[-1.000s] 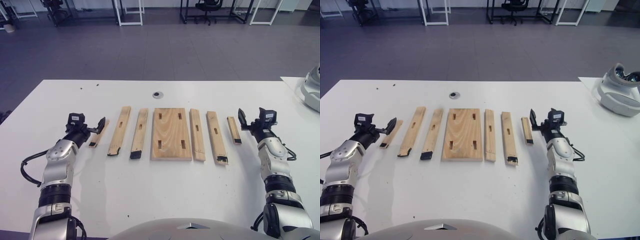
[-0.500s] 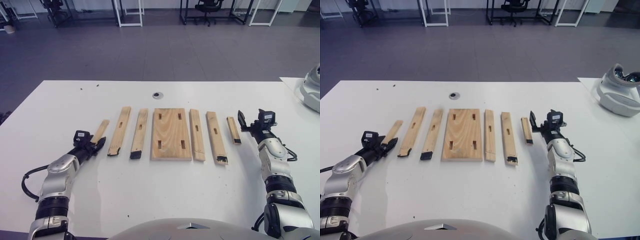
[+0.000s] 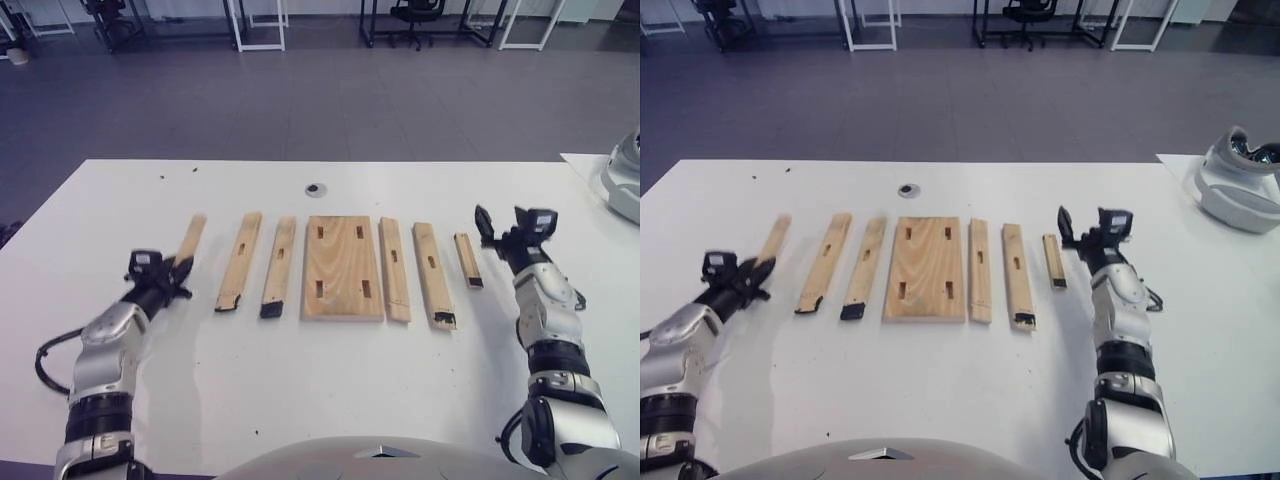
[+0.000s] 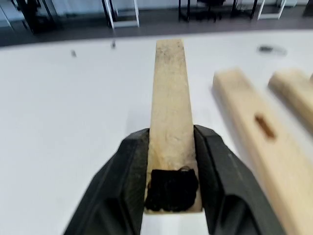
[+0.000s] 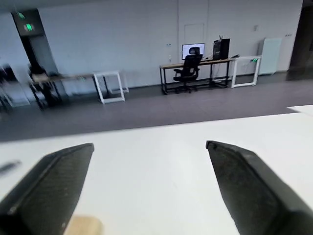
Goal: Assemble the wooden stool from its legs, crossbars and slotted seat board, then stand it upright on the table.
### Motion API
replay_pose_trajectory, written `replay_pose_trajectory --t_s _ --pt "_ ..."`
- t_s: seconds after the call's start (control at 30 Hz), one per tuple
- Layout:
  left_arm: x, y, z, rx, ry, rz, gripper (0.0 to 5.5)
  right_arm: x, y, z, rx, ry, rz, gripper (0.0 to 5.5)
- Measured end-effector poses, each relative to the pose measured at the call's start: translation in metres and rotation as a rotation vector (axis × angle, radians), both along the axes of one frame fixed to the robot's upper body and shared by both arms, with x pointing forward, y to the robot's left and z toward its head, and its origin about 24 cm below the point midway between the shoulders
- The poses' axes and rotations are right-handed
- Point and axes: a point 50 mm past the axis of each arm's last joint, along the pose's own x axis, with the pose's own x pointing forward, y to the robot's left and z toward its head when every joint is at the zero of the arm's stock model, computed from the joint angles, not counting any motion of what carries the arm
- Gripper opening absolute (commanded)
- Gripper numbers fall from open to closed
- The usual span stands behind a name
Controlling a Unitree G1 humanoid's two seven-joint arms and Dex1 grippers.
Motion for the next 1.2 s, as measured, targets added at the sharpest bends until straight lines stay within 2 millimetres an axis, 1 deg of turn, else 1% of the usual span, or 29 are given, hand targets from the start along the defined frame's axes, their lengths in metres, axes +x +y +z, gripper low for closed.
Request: replay_pose_trajectory --t_s 0.03,0.07,0.1,0.13,0.17,0.2,0.27,0.3,0.37,0.4,0.53,0.63,0.7,0.8,0.9,1.03,1.17,1.2 --pt "0.012 -0.015 0.023 0.024 -0.100 -0.063 1.29 0.005 0.015 0.018 0.098 -0.054 0.086 4.30" --pt "0.020 -0.031 0.038 0.036 -0.165 -0.129 1.29 0.008 0.027 0.033 0.174 -0.094 0.163 4.30" --pt "0.027 -0.051 0.046 0.044 -0.206 -0.208 1.29 0.009 0.044 0.047 0.256 -0.120 0.257 4.30" --pt "0.034 -0.078 0.054 0.033 -0.256 -0.304 1.29 0.012 0.068 0.063 0.317 -0.144 0.376 4.30" --pt "0.040 -0.098 0.064 0.021 -0.303 -0.371 1.29 0.013 0.088 0.078 0.351 -0.168 0.475 4.30" --pt "0.043 -0.109 0.075 0.022 -0.358 -0.413 1.29 0.012 0.102 0.089 0.374 -0.184 0.542 4.30" --pt "0.047 -0.126 0.090 0.025 -0.434 -0.476 1.29 0.008 0.128 0.099 0.441 -0.179 0.649 4.30" --pt "0.047 -0.133 0.094 0.032 -0.457 -0.506 1.29 0.006 0.138 0.102 0.466 -0.170 0.684 4.30" --pt "0.046 -0.153 0.108 0.070 -0.526 -0.600 1.29 -0.001 0.162 0.107 0.509 -0.150 0.775 4.30" --pt "0.045 -0.155 0.111 0.079 -0.544 -0.613 1.29 -0.002 0.165 0.108 0.509 -0.148 0.781 4.30" --pt "0.042 -0.168 0.109 0.114 -0.538 -0.693 1.29 -0.003 0.168 0.108 0.518 -0.127 0.785 4.30" --pt "0.038 -0.174 0.109 0.138 -0.538 -0.736 1.29 -0.004 0.167 0.110 0.551 -0.139 0.792 4.30" --pt "0.036 -0.177 0.106 0.139 -0.533 -0.756 1.29 -0.006 0.166 0.114 0.571 -0.153 0.791 3.91" --pt "0.034 -0.178 0.107 0.141 -0.539 -0.760 1.29 -0.008 0.163 0.118 0.664 -0.158 0.792 3.41" --pt "0.033 -0.177 0.106 0.141 -0.541 -0.762 1.29 -0.009 0.161 0.120 0.710 -0.151 0.782 2.87" --pt "0.030 -0.179 0.100 0.175 -0.527 -0.773 1.29 -0.013 0.162 0.124 0.720 -0.143 0.799 1.99" --pt "0.028 -0.180 0.102 0.194 -0.546 -0.784 1.29 -0.013 0.164 0.124 0.713 -0.125 0.809 1.13" --pt "0.028 -0.180 0.102 0.201 -0.551 -0.785 1.29 -0.013 0.163 0.124 0.708 -0.124 0.808 1.01"
